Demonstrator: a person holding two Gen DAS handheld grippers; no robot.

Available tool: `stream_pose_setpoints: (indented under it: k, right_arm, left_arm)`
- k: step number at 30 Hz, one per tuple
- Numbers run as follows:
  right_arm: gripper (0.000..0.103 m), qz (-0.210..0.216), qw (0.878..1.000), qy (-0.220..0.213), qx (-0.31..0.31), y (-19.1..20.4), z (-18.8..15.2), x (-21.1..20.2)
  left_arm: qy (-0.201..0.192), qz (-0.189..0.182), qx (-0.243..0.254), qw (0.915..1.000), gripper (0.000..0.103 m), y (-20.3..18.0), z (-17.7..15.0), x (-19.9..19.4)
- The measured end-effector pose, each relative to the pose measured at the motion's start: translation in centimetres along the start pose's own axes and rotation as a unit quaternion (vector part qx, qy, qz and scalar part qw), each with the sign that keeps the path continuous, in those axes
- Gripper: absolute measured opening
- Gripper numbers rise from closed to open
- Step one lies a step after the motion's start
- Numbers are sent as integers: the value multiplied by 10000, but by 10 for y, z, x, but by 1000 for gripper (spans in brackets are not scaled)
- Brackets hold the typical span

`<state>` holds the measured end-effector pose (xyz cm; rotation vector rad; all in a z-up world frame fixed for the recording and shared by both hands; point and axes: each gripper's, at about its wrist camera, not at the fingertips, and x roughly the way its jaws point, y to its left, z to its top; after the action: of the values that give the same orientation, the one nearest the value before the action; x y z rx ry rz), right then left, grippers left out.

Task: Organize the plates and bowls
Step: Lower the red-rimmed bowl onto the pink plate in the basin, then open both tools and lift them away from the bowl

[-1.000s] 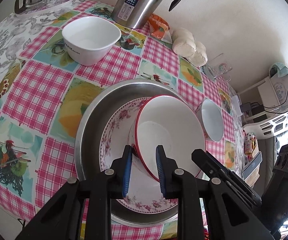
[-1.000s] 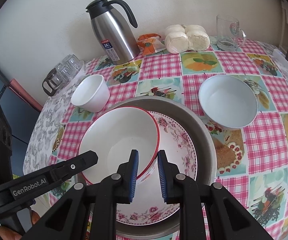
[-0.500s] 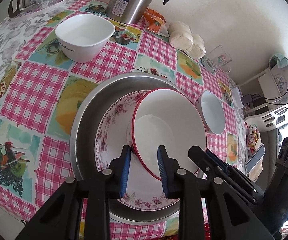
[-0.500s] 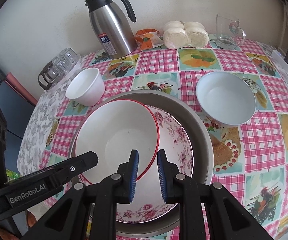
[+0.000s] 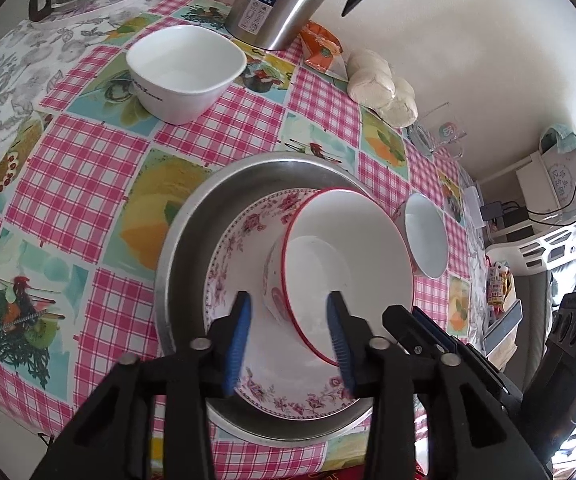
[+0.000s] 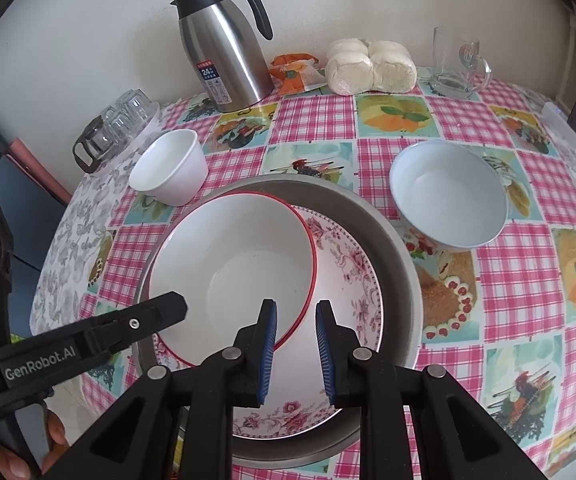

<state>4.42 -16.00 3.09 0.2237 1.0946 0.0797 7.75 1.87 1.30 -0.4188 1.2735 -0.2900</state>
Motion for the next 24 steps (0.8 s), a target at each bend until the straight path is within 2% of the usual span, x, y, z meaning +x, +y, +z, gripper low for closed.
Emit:
stream_pose_setpoints:
  k: [1,3,5,11,15,16,18,21,24]
  right_arm:
    - [33,3,10000,13,-3,0,0,0]
    - [54,-40,10000,16,-27,1,0,-1]
    - [56,-93,9999,-30,-92,3,0,-3]
    - [77,-146,9994,-235,-191,6,2,-11]
    - [86,-171,9992,-310,-205,6,3,-12]
    - [87,-178,9991,-317,-208,6,3,-11]
    - [97,-194,9990,-335,-225,6,2,-11]
    - [102,-216,9986,-402,-260,6,2,-12]
    - [103,-216,9983,-466,-286,6,2,-13]
  left_arm:
    - [-24,44,-9,10000,48,0,1,-1]
    - [-65,139,-21,9999,50,1,1,-5]
    - [-132,159,-27,9998,54,1,2,-10]
    - [-332,421,-149,9984,63,9,5,-21]
    - [-507,661,-282,9961,80,17,8,-25]
    - [-567,719,-314,9953,81,19,8,-26]
    - [-663,809,-377,9938,82,24,9,-29]
    - [-788,933,-429,9916,85,30,10,-31]
    - [-1054,1217,-415,9861,103,33,10,-37]
